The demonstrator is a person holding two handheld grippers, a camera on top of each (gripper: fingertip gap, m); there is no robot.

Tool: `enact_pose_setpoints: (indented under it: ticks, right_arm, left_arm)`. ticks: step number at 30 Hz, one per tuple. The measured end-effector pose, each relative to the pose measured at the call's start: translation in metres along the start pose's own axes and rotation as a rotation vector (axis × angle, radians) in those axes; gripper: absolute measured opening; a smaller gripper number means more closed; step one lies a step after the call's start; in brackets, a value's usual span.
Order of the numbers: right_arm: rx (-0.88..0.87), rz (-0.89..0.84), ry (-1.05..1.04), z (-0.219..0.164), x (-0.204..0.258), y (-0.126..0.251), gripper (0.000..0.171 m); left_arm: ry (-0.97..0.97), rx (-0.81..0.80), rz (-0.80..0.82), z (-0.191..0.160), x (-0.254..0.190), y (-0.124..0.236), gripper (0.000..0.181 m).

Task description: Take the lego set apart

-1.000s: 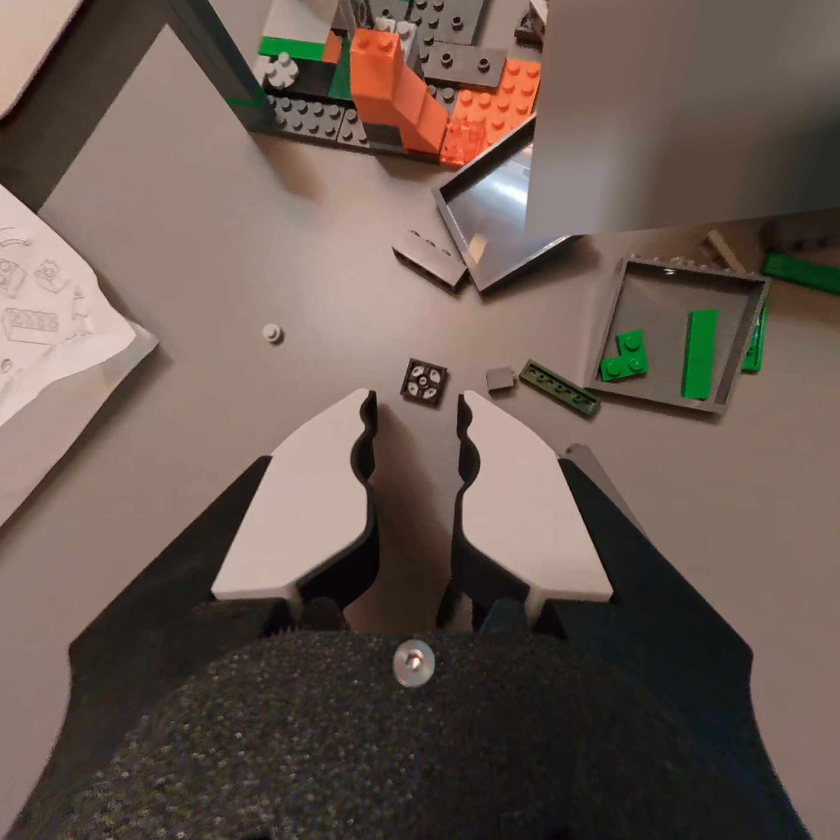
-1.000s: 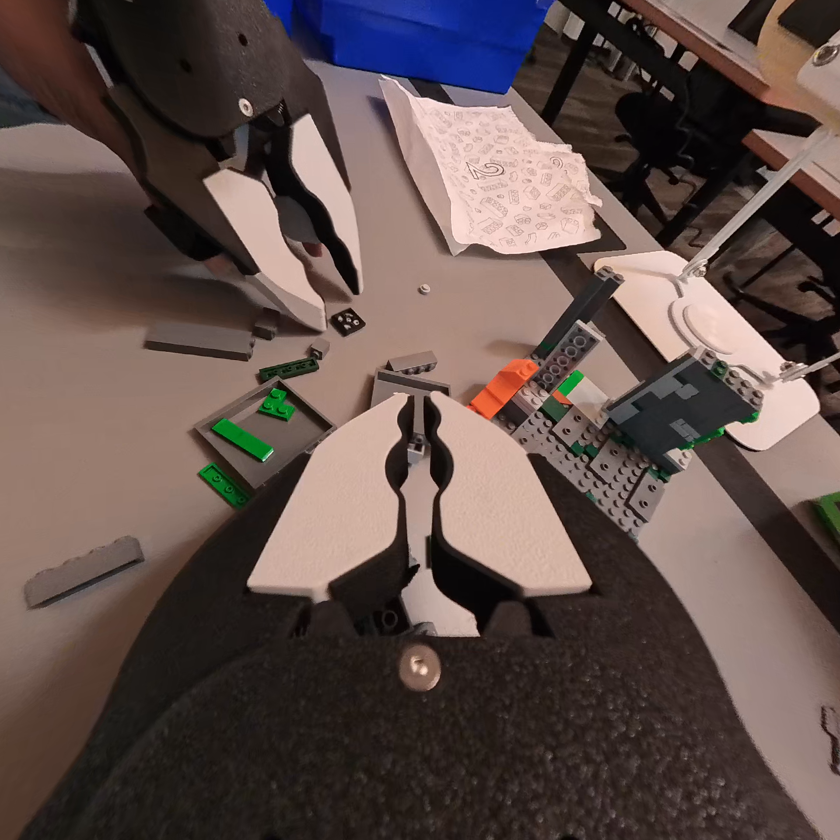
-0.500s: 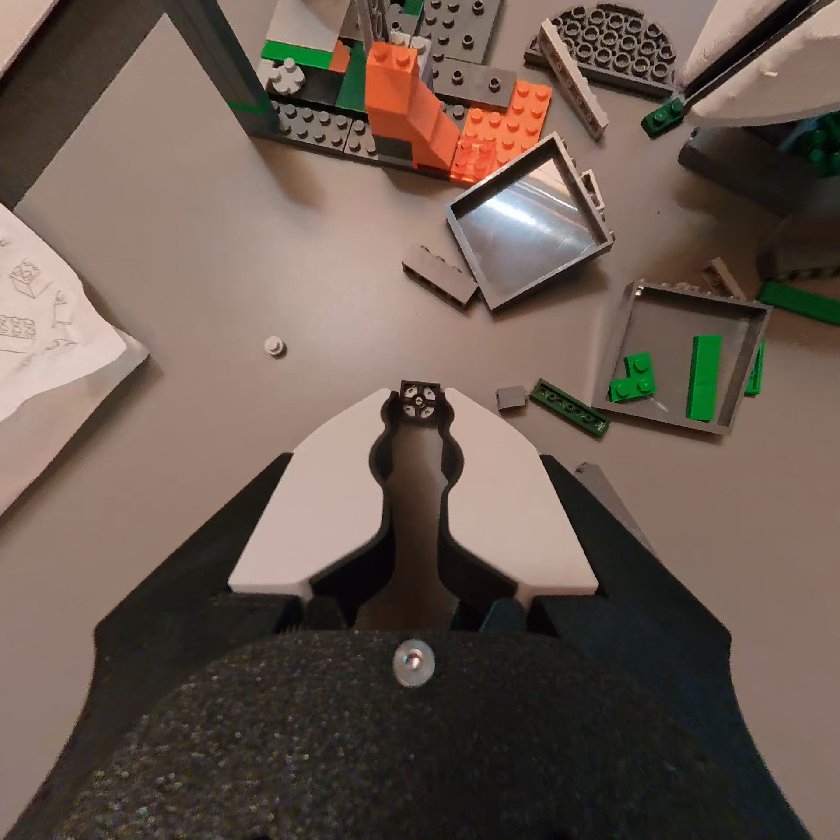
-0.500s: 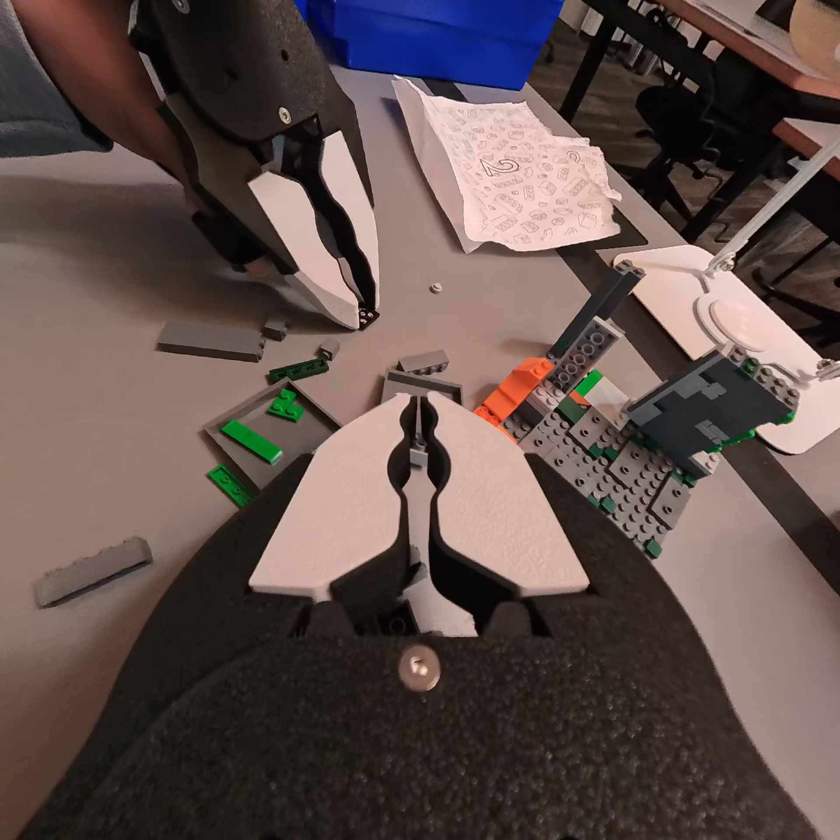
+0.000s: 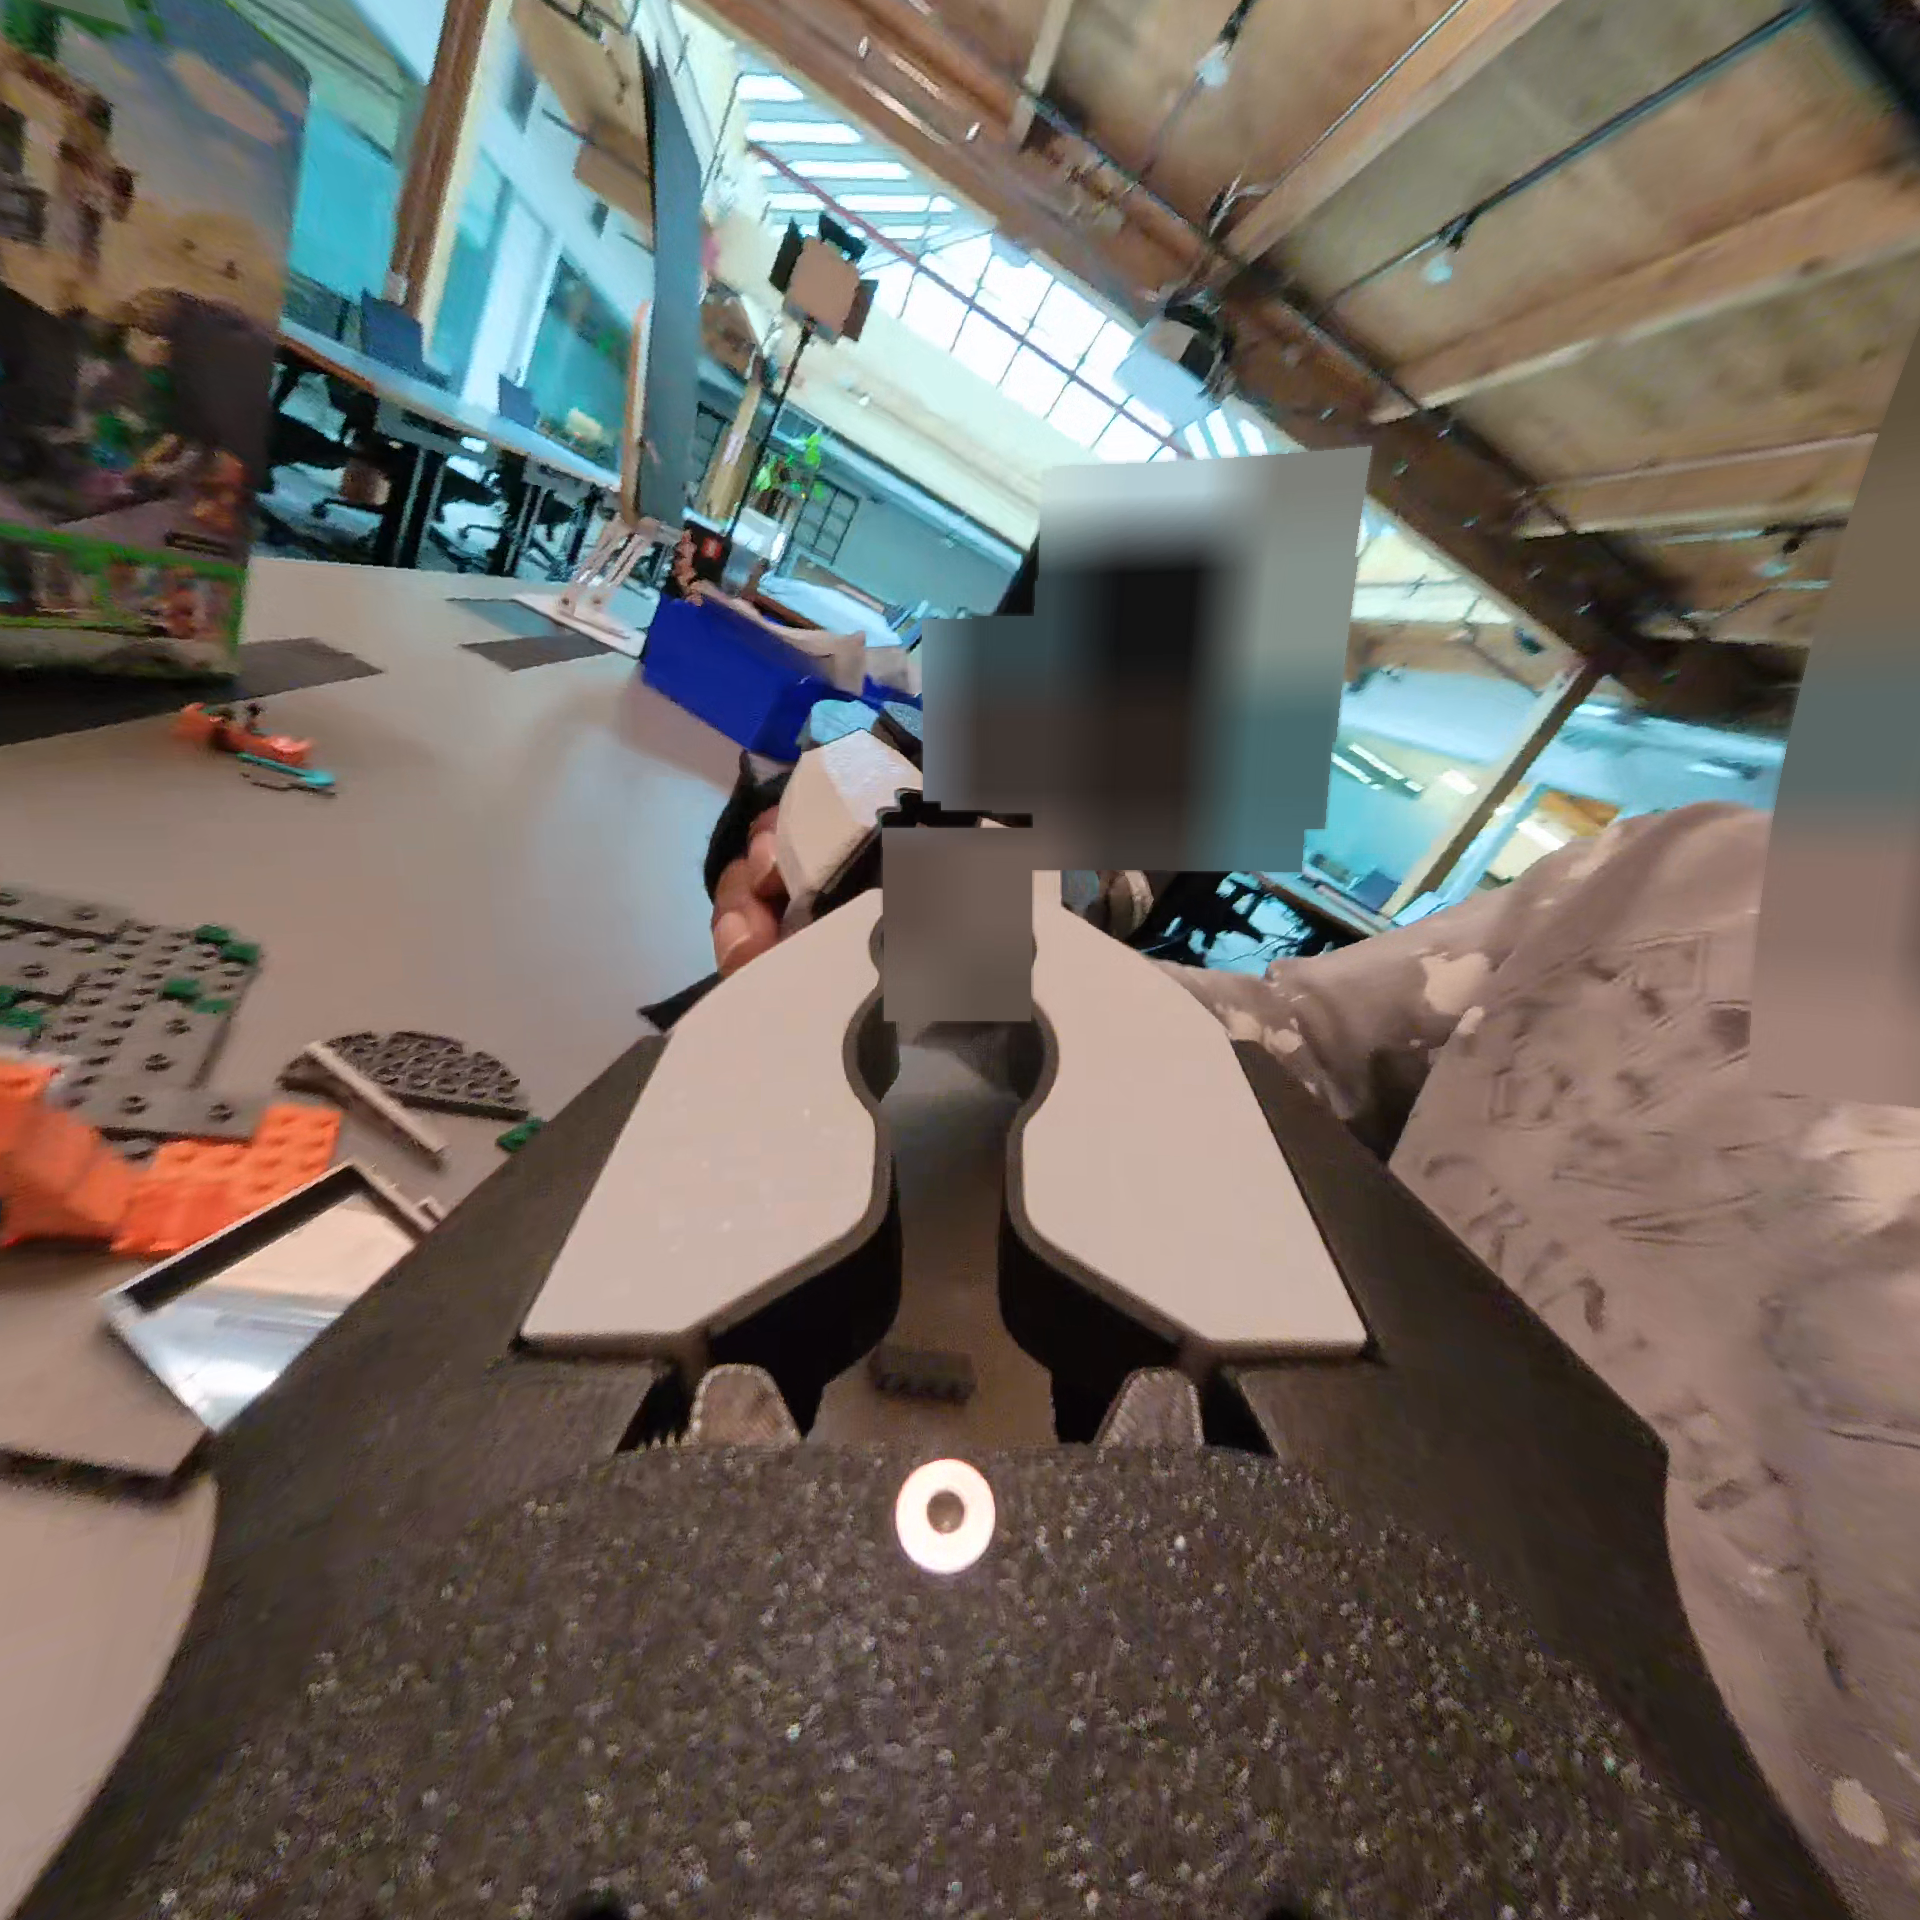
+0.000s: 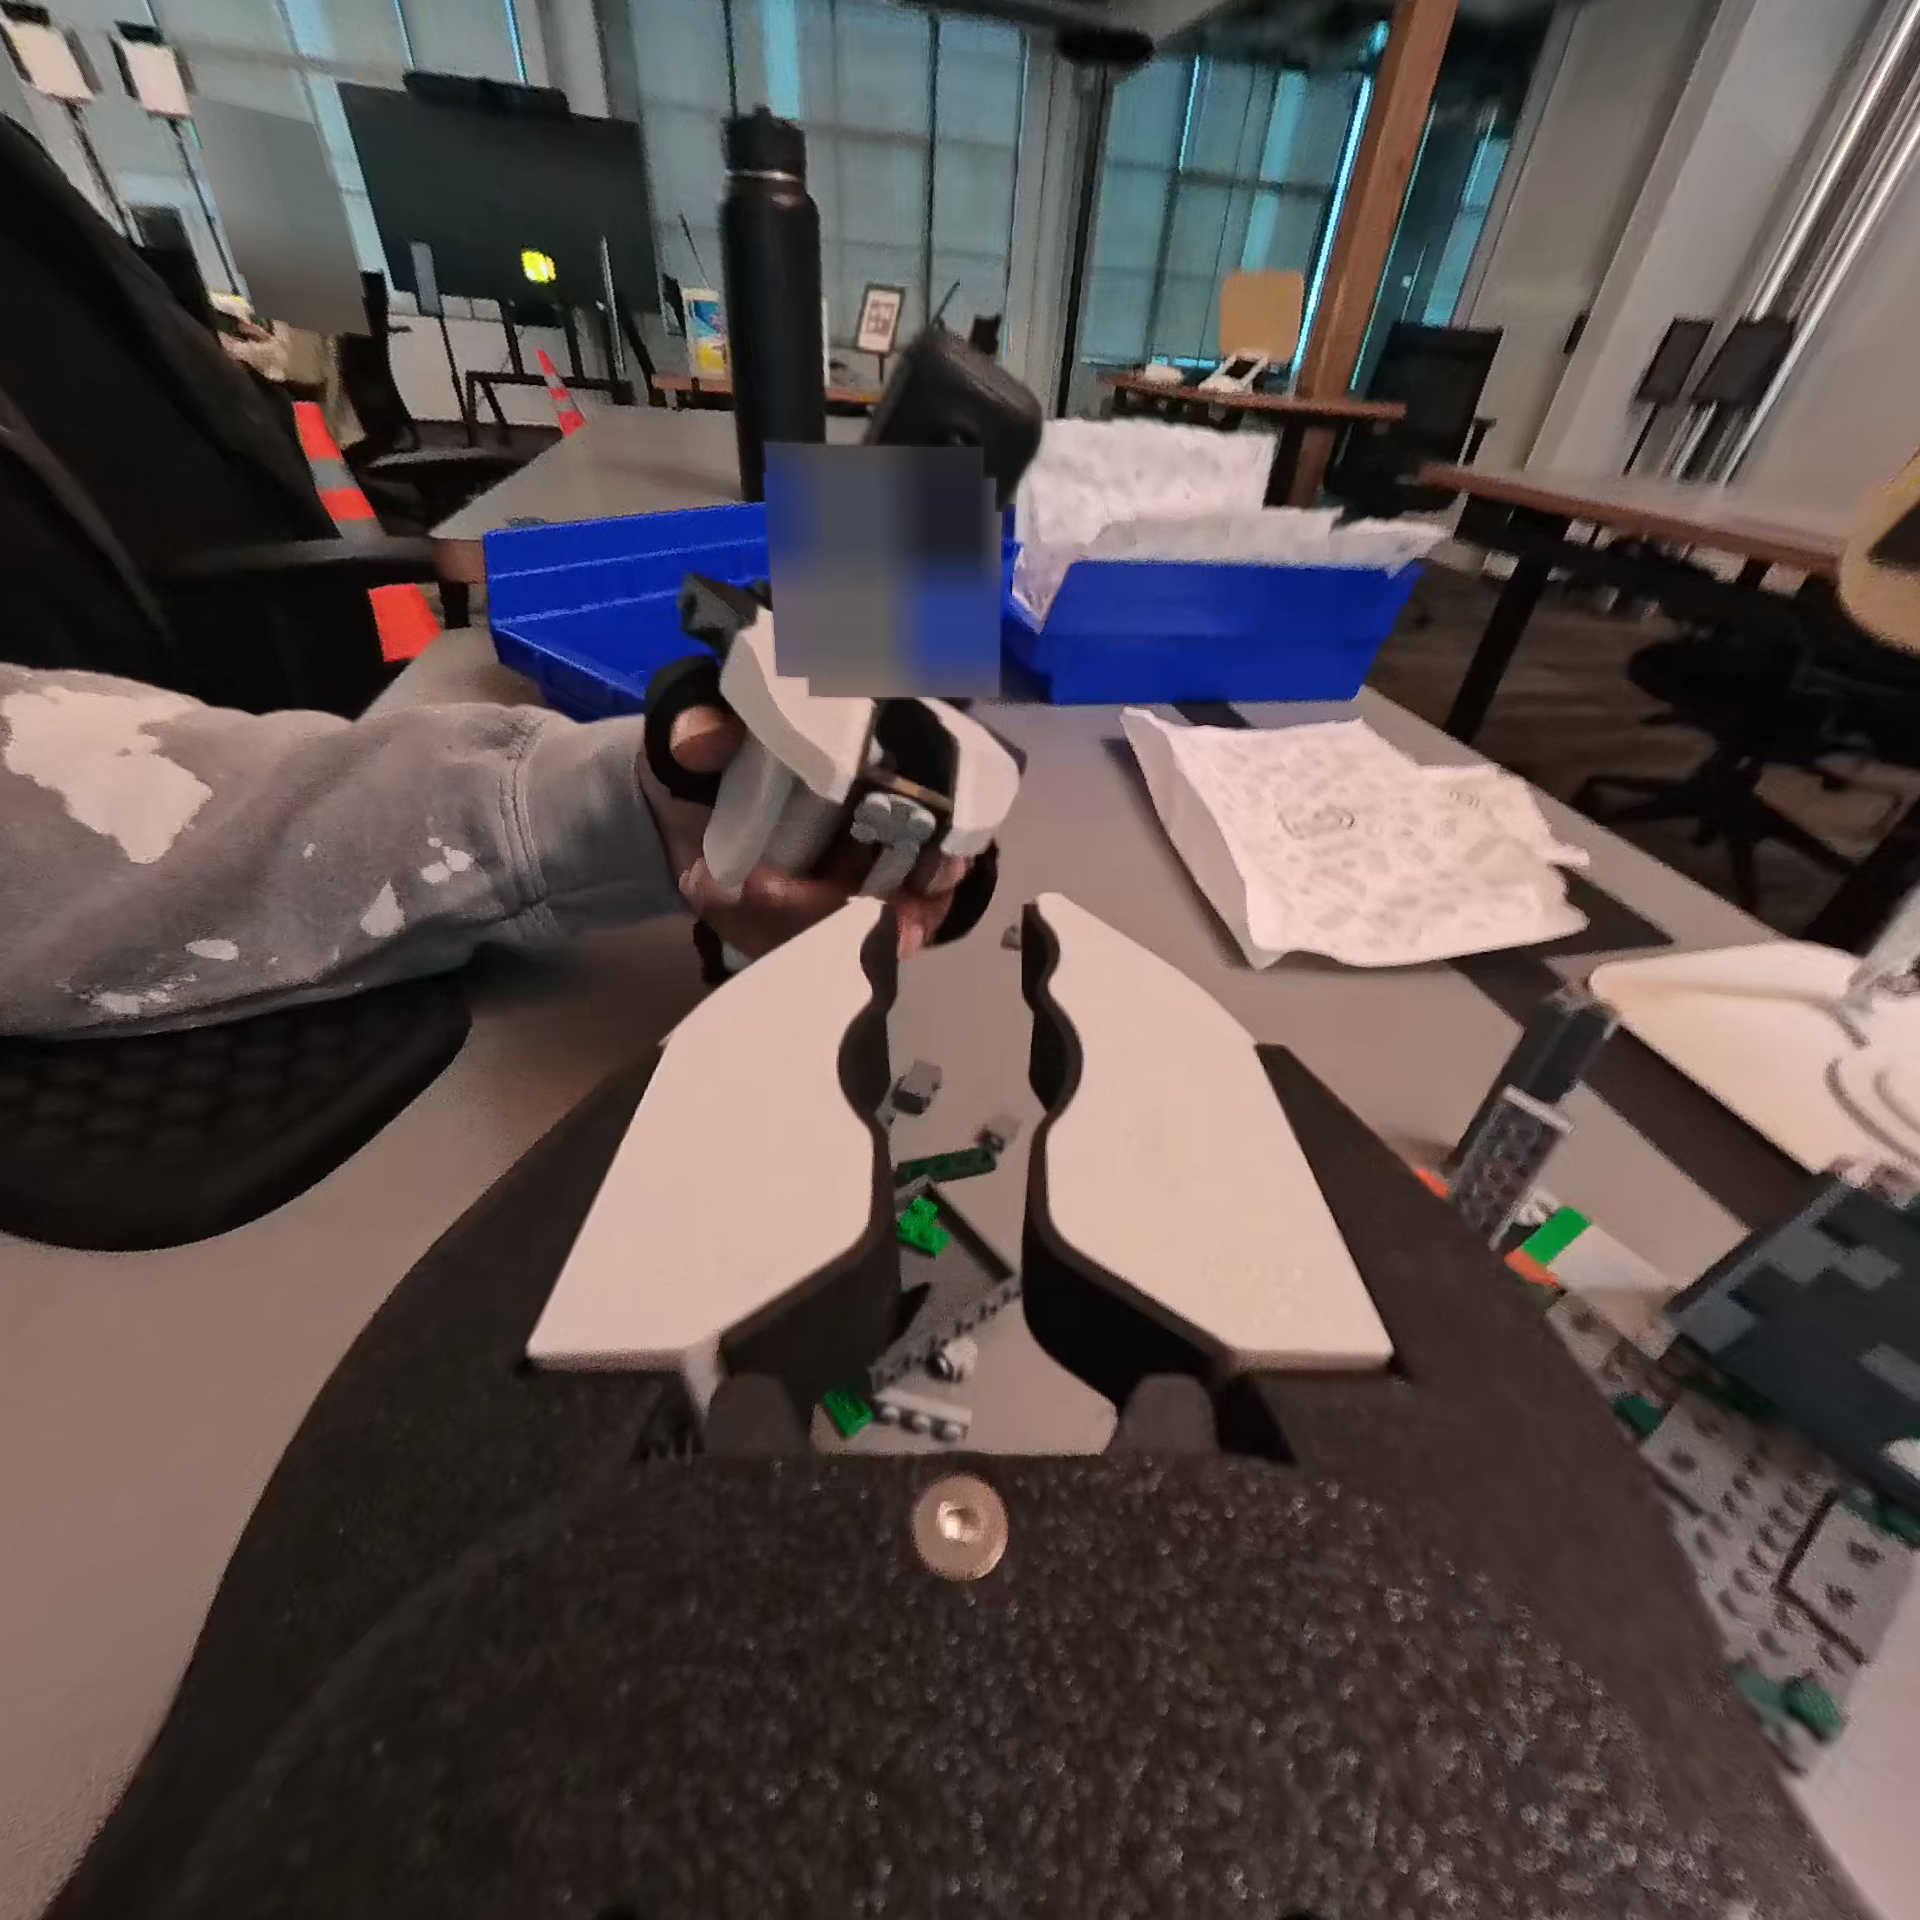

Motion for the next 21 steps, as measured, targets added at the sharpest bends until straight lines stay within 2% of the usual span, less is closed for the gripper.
enact_pose_setpoints:
  ticks: [4, 8, 16, 18, 21]
  right_arm:
    - [0.012, -0.063, 0.146, 0.015, 0.008, -0.002, 0.028]
    - [0.062, -0.156, 0.282, 0.018, 0.011, -0.001, 0.020]
    - [0.107, -0.196, 0.347, 0.019, 0.013, -0.002, 0.018]
    - [0.110, -0.253, 0.395, 0.021, 0.014, -0.002, 0.000]
    - [0.136, -0.247, 0.419, 0.024, 0.016, -0.002, 0.009]
  left_arm:
    - [0.022, -0.052, -0.018, 0.001, 0.002, -0.009, 0.016]
    - [0.026, -0.069, -0.007, 0.001, 0.003, -0.009, 0.016]
    - [0.029, -0.082, 0.018, 0.002, 0.003, -0.010, 0.016]
    - [0.031, -0.104, 0.033, 0.004, 0.004, -0.007, 0.016]
    - [0.017, -0.098, 0.048, 0.003, 0.003, -0.006, 0.016]
Point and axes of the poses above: each gripper's, where its closed fingertips meet, y back along the fingers, z out of its top, x = y × z across the jaws, the point moved 9 cm from there along y, back along the fingers, and after that the axes turned 11 degrees about y, right-handed, at the moved point
